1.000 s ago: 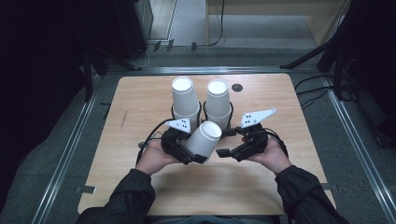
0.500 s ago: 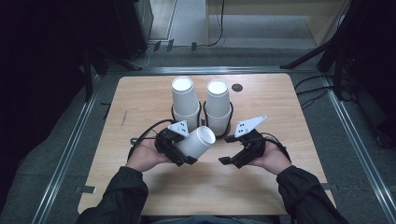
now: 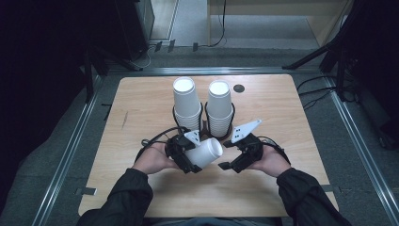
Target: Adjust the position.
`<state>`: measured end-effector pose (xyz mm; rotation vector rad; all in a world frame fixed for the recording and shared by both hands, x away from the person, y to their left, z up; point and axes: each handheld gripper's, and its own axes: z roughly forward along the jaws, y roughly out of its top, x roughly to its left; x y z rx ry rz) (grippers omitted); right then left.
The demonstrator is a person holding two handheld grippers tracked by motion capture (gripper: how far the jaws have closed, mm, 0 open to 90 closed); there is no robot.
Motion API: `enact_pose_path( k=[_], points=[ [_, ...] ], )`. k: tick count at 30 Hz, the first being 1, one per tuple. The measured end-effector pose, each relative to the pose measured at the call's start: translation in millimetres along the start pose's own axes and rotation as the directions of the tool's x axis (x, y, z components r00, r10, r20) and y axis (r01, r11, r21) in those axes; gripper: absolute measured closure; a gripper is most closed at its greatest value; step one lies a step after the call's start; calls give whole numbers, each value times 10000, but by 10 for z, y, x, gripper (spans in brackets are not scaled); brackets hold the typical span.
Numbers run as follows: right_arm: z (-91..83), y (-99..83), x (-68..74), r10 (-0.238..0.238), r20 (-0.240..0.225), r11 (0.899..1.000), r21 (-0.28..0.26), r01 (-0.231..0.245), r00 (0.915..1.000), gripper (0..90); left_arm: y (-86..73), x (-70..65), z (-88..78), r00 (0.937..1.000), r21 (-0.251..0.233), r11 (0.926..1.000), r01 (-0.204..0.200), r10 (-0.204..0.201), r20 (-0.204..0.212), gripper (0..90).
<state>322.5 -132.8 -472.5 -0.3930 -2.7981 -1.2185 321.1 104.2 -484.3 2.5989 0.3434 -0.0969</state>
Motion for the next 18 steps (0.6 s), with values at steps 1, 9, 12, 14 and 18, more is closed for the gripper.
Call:
enact_pose_path(
  k=[1,9,12,14,18],
  points=[
    [16,14,19,-83,-87,10000,-4,83,9999,165,27,-20,45,9996,123,9999,-116,113,266,160],
    [99,76,107,-555,-851,9984,54,562,9948,189,109,-116,134,9928,248,9978,-610,581,1044,159],
    [126,91,131,-656,-1087,9977,94,671,9919,220,103,-120,159,9916,253,9978,-605,572,1158,149],
    [142,101,144,-727,-1025,9969,226,754,9921,231,91,-119,168,9911,272,9969,-738,703,1129,141],
    [119,124,158,-918,-954,9952,243,945,9912,234,80,-144,131,9936,-82,9964,-841,845,745,114]
  ],
)
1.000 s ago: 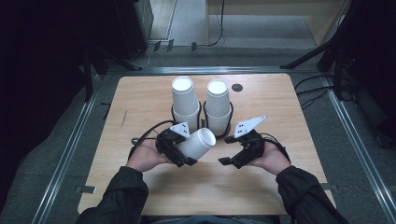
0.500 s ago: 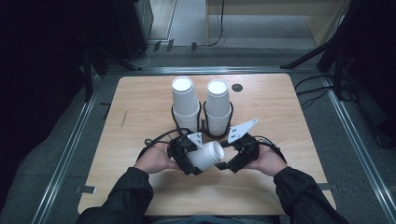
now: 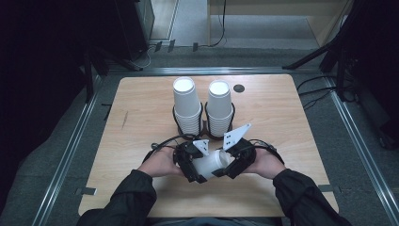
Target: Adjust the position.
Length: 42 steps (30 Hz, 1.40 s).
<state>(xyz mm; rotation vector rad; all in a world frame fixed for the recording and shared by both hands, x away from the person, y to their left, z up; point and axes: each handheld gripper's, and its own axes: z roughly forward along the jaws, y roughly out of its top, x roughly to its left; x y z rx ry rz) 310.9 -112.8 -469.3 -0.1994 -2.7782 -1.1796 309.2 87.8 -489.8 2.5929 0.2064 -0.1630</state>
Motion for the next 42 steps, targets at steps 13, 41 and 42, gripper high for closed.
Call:
enact_pose_path(
  k=[13,41,42],
  points=[
    [-181,-57,-73,333,257,9984,-456,-321,9991,232,-137,74,-193,9973,-2220,9732,608,-684,-268,0],
    [-541,-217,-167,944,897,9867,-1410,-812,9915,231,-339,143,-428,9759,-3467,9248,1566,-1988,-897,0],
    [-541,-217,-167,944,897,9867,-1410,-812,9915,231,-336,135,-428,9778,-3497,9249,1493,-1907,-868,0]
  ],
)
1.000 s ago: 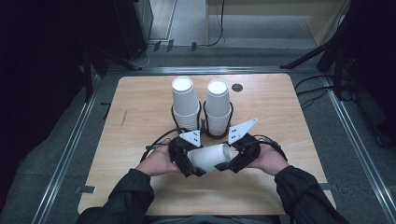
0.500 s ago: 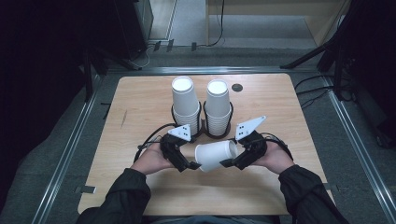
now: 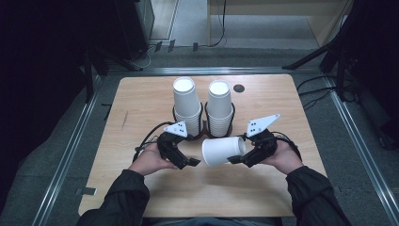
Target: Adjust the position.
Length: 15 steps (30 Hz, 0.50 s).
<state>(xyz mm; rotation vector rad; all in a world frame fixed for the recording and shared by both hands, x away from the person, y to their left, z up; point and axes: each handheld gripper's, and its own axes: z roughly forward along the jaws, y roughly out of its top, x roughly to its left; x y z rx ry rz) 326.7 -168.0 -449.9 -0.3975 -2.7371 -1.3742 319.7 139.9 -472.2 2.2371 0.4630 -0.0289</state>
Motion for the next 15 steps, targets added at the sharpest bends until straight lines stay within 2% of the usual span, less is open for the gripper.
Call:
enact_pose_path(
  k=[3,8,11,14,15],
  points=[
    [-55,3,-11,44,46,9996,-272,-42,10000,231,16,-26,-1,9998,-93,9998,-153,154,117,0],
    [-141,39,15,-47,36,9954,-954,50,10000,231,36,-64,45,9996,-468,9989,-37,51,289,0],
    [-161,78,39,-92,-145,9907,-1362,71,9999,231,61,-104,95,9991,-551,9983,-211,232,369,0],
    [-156,101,55,-158,-302,9878,-1557,109,9994,231,81,-123,114,9982,-760,9969,-206,248,537,0],
    [-143,117,74,-186,-512,9860,-1662,99,9985,231,101,-137,119,9972,-1069,9941,-178,253,699,0]
  ],
)
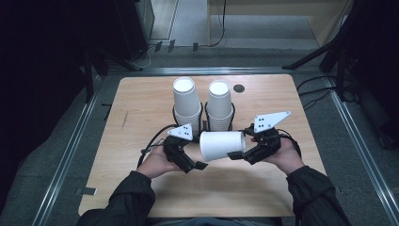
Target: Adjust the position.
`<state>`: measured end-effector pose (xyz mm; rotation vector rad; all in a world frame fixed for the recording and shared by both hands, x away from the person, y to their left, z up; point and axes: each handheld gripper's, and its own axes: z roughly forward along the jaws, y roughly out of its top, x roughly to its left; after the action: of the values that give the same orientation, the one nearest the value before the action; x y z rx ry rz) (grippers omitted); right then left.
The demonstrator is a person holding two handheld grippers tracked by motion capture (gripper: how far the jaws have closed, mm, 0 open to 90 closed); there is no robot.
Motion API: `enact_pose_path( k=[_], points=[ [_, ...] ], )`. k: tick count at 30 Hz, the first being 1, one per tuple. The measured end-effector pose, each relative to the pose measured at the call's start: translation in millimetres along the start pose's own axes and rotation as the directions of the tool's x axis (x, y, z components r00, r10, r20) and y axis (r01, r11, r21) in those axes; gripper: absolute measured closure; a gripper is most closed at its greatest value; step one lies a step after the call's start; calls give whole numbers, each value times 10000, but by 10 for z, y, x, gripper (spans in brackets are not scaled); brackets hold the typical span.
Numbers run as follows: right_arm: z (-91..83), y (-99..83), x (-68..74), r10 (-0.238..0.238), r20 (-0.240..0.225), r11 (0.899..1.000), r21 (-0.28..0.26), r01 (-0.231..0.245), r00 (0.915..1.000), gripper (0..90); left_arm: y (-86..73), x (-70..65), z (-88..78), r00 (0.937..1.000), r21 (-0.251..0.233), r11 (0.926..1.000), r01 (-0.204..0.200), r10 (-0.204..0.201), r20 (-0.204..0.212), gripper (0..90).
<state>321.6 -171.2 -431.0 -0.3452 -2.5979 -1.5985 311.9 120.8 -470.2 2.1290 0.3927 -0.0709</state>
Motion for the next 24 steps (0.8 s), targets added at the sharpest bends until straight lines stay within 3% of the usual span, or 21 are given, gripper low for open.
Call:
enact_pose_path(
  k=[3,9,12,24],
  points=[
    [43,18,23,-73,-173,9999,-95,72,9998,231,27,-28,1,9998,-437,9990,-61,70,192,0],
    [157,45,61,-103,-577,9999,-85,98,9983,231,47,-56,21,9991,-633,9980,-76,102,405,0],
    [204,51,68,-90,-683,9999,-101,83,9976,231,48,-61,13,9971,-809,9967,50,12,764,38],
    [161,50,62,-11,-809,9999,-161,-2,9967,220,130,-111,-51,9983,-735,9966,-386,416,399,117]
  ],
)
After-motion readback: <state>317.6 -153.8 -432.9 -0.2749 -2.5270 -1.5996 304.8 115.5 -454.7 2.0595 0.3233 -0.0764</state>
